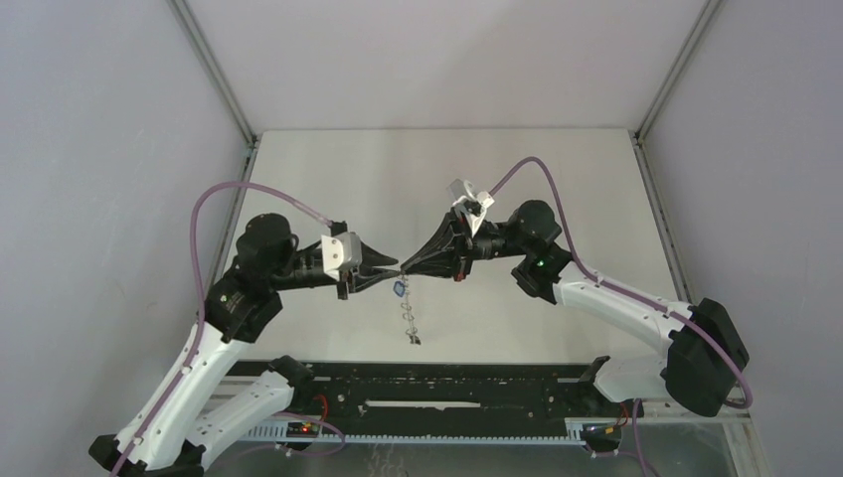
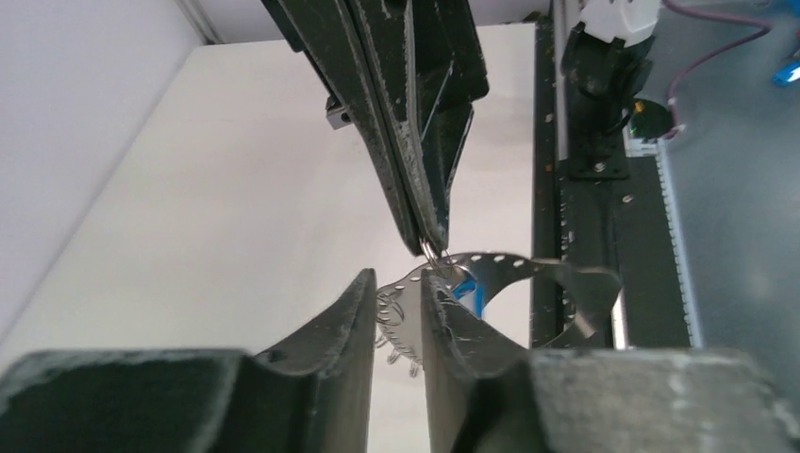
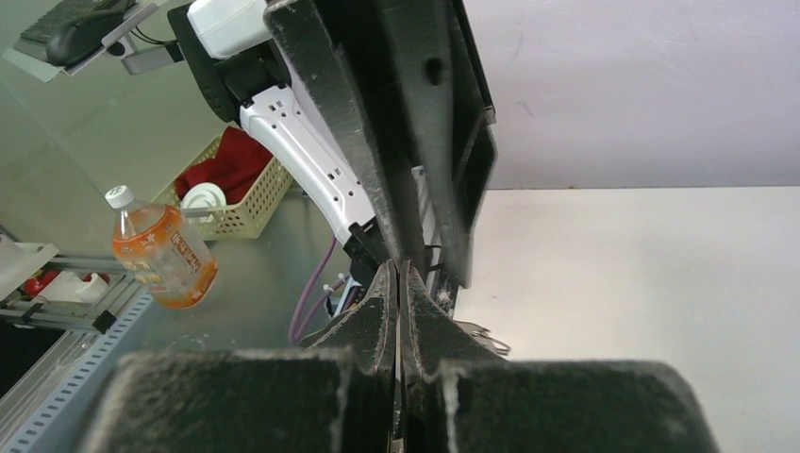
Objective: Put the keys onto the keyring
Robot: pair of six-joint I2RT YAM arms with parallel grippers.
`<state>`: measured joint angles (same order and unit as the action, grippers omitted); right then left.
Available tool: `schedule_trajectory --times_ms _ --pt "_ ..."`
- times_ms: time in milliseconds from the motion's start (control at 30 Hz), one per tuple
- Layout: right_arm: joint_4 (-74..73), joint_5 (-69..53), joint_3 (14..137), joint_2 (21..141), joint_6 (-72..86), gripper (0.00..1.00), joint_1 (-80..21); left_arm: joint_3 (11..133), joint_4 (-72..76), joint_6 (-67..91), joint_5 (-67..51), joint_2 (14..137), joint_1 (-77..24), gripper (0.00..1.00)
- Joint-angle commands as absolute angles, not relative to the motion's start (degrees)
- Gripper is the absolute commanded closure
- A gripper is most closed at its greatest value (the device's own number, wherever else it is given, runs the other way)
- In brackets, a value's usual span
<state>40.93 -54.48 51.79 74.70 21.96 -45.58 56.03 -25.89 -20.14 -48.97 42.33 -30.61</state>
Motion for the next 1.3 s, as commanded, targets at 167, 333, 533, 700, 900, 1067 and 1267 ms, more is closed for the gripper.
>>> schedule_trajectory --times_ms 167,333,533,700,900,1067,1267 --pt "34.69 -51.06 54.41 71.69 17.17 1.00 -42.44 57.44 -33.04 -18.60 -37.34 46.52 -28.44 0.12" --pt "33.19 -49.79 54.49 72.33 15.39 1.00 -40.75 60.16 -38.23 -17.56 -40.76 49.75 -23.33 0.02" --pt "41.67 -55.47 57.16 76.58 23.82 1.00 -40.50 53.11 -36.25 -24.63 -49.45 47.24 -23.44 0.00" --pt "53.02 -62.07 59.02 80.27 33.13 1.00 -40.83 48.16 -27.11 -27.97 -45.78 45.38 -23.51 0.00" --pt "79.83 -71.19 62.27 89.05 56.65 1.00 -41.13 50.66 -24.58 -30.63 -50.04 48.90 -23.32 0.00" --pt "82.99 -73.51 64.03 91.47 60.98 1.00 -41.69 51.25 -26.50 -28.59 -60.61 50.19 -23.34 0.07" --pt "68.42 -72.96 64.38 89.30 50.66 1.00 -40.53 51.33 -29.44 -27.62 -66.97 50.15 -23.38 0.71"
